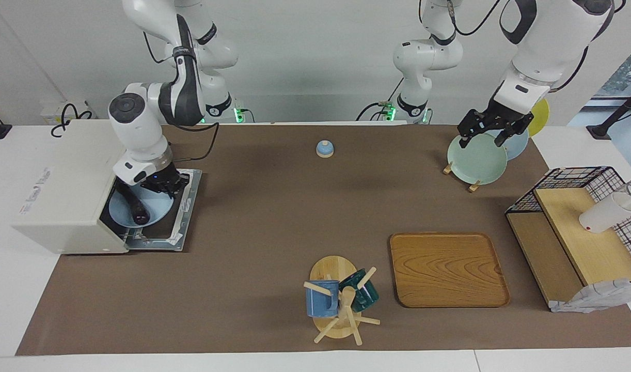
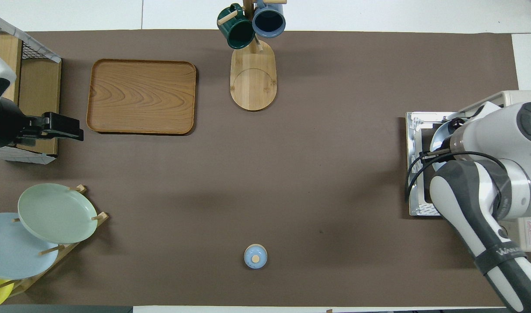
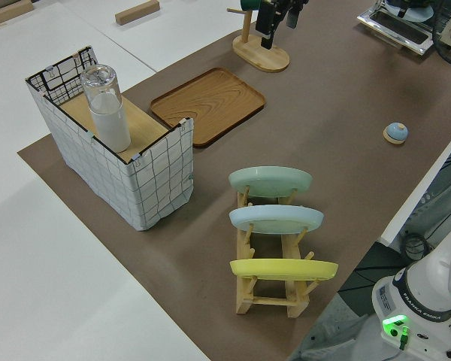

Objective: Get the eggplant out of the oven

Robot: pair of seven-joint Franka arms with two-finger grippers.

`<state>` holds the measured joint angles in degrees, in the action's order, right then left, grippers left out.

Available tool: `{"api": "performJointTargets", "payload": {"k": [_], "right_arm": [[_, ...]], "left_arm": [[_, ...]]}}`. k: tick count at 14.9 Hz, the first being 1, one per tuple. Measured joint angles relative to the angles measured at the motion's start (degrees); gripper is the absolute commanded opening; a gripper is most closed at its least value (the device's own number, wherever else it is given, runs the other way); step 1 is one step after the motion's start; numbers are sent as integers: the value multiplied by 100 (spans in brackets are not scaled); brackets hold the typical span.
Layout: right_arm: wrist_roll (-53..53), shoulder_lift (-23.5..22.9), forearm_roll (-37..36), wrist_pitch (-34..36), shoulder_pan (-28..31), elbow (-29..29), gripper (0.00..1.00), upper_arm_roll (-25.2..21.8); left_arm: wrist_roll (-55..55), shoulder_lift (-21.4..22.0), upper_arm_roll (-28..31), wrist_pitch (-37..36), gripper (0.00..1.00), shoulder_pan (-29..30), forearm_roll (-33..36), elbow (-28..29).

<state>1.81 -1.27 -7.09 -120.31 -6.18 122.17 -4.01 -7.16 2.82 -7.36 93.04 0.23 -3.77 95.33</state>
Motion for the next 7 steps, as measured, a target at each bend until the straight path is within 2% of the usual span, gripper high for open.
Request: {"api": "performJointTargets", "payload": {"k": [3,7], "right_arm": [[-819,-38,-407,683,-848,-509,0,56],[-1888,-159,-573,816,-1979,-739,0,89]], "left_arm": [[0,0,0,5,100,0,-1,-1],[0,0,0,6,100,0,-13,-1]]}}
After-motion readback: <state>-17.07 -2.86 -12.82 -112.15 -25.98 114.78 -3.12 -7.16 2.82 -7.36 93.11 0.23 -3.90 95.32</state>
